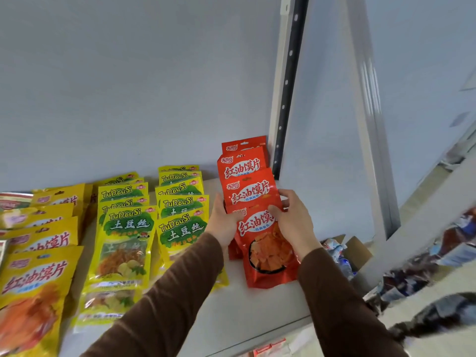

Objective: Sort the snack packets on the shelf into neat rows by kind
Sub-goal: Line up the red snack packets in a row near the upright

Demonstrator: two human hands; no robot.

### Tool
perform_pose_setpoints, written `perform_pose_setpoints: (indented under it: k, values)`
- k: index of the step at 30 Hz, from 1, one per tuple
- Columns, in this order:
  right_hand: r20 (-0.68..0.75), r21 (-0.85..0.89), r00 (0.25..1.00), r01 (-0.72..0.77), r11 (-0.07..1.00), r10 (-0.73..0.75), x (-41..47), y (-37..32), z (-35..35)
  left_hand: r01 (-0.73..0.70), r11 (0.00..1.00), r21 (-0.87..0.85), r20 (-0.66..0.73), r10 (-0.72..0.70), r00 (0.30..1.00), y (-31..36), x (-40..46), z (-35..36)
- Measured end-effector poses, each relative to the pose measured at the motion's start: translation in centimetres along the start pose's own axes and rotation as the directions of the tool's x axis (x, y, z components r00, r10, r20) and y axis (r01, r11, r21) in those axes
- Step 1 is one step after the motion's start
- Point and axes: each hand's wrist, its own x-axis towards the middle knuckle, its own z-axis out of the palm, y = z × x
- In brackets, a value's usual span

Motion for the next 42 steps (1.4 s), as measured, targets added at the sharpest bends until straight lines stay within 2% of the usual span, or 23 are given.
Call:
perform_pose_setpoints:
  k: [4, 7, 12, 18, 23, 27, 32, 35, 37, 42]
  values:
    - [-0.057, 0.031, 0.998, -0.026, 0.999, 0.028, 0.5, 0.1, -0.1, 0.002, 1.0, -0.014, -0.023, -0.002, 1.0, -0.5, 0.0, 0.1]
    - [-0.05, 0.083, 0.996, -0.068, 0.994, 0.072, 0.5, 0.3, 0.1, -0.001, 1.0, -0.015, -0.011, 0.001, 1.0, -0.6, 0.1, 0.0]
    - [-0.04, 0.044, 0.997, -0.071, 0.997, 0.073, 0.5, 0.1, 0.1, -0.02, 1.0, -0.006, 0.0, 0.02, 1.0, -0.7, 0.1, 0.1]
    - [0.119, 0.175, 0.993, -0.032, 0.984, 0.011, 0.8, -0.9, 0.2, 0.004, 0.996, -0.088, -0.014, -0.005, 1.0, 0.0, 1.0, 0.4]
    - [0.131, 0.171, 0.991, -0.042, 0.984, 0.019, 0.9, 0.0, 0.0, 0.019, 0.997, -0.081, 0.052, -0.015, 0.999, -0.6, 1.0, 0.4]
    - [0.177, 0.218, 0.984, -0.036, 0.975, -0.003, 1.7, -0.3, -0.3, 0.019, 0.993, -0.12, 0.006, -0.018, 1.0, -0.4, 2.0, 0.1]
    - [0.225, 0.236, 0.974, -0.074, 0.969, 0.019, 2.5, -0.6, 0.4, 0.053, 0.984, -0.167, 0.04, -0.047, 0.998, 0.0, 2.6, 0.9]
    - [0.23, 0.27, 0.973, -0.087, 0.959, 0.023, 3.0, -0.6, 0.6, -0.012, 0.984, -0.177, 0.026, 0.017, 1.0, -0.1, 3.1, 0.9]
    - [0.221, 0.264, 0.975, -0.066, 0.962, 0.007, 3.1, -0.5, 0.7, -0.038, 0.987, -0.154, 0.026, 0.043, 0.999, -0.2, 3.1, 1.0]
    - [0.186, 0.169, 0.98, 0.039, 0.985, -0.07, 3.0, -0.8, 0.5, 0.002, 0.994, -0.109, -0.021, -0.004, 1.0, -0.6, 3.4, 1.1]
